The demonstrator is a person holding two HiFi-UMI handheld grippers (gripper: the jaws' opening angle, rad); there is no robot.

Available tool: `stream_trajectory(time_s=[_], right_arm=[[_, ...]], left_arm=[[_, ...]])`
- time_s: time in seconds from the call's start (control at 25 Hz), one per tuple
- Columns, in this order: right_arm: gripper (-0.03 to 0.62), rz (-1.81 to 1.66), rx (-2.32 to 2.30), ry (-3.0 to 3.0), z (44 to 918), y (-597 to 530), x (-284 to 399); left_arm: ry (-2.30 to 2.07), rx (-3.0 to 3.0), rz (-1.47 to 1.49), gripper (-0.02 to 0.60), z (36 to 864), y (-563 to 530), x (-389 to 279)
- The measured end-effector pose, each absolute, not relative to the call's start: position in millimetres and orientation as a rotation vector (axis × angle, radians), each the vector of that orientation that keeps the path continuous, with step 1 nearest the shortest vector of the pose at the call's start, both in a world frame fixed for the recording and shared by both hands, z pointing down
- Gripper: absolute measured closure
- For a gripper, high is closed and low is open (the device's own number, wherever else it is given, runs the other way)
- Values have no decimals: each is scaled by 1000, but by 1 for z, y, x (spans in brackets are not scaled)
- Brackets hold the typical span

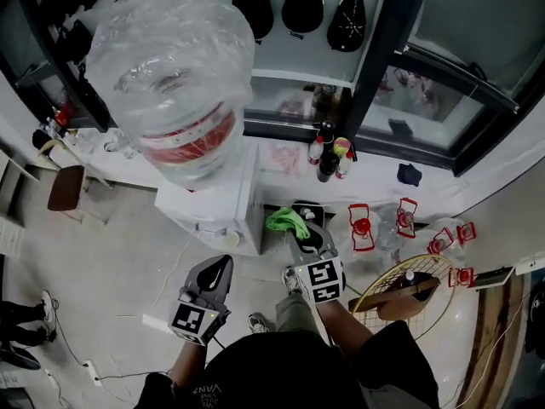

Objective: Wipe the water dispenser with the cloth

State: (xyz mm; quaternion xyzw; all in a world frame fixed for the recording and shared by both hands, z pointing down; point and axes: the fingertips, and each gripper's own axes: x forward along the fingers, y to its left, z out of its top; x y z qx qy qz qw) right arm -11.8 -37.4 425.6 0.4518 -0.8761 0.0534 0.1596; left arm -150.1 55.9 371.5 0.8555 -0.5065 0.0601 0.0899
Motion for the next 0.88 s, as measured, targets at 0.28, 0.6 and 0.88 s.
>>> stream_trajectory(time_s=[0.28, 0.6, 0.88], right_arm=[[500, 150, 1258, -2555, 388, 2, -28], [500, 104, 1230, -2624, 355, 20, -52], [500, 92, 1185, -2665, 343, 36, -72]], left_arm=[[-1580, 2530, 149, 580, 344, 83, -180], [-1698, 2524, 86, 580, 338, 100, -221], [-1752, 2512, 74, 580, 329, 110, -240]])
